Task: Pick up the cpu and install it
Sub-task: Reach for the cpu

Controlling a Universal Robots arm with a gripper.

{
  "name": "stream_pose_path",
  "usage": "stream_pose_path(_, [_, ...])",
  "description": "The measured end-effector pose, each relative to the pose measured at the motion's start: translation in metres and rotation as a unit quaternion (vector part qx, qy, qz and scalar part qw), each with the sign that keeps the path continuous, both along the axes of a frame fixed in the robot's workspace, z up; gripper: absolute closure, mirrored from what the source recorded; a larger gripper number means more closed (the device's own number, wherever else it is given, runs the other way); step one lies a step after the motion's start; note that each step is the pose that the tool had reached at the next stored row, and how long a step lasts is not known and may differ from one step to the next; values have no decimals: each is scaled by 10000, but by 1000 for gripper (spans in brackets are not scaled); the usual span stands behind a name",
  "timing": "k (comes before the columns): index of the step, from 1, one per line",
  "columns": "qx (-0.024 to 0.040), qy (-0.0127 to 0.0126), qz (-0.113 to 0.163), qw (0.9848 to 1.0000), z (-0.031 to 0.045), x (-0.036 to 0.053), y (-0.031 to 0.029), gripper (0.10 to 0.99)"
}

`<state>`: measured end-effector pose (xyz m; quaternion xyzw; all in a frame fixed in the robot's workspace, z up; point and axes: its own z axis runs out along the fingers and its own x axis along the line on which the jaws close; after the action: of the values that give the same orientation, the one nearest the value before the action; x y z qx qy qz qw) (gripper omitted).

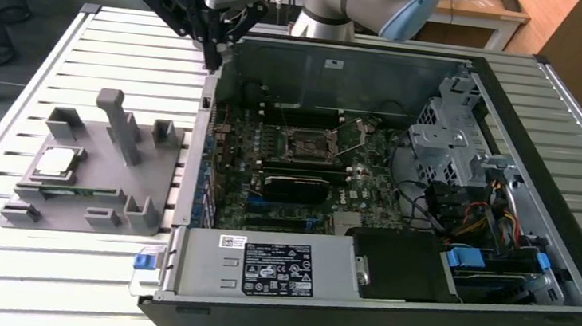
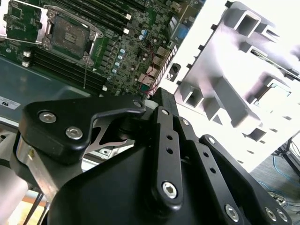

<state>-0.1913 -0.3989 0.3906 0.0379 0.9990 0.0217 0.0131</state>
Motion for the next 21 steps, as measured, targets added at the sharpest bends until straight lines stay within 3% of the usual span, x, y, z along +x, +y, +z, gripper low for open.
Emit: stream_pose_path(21, [0,0,0,10000,-16,-255,0,980])
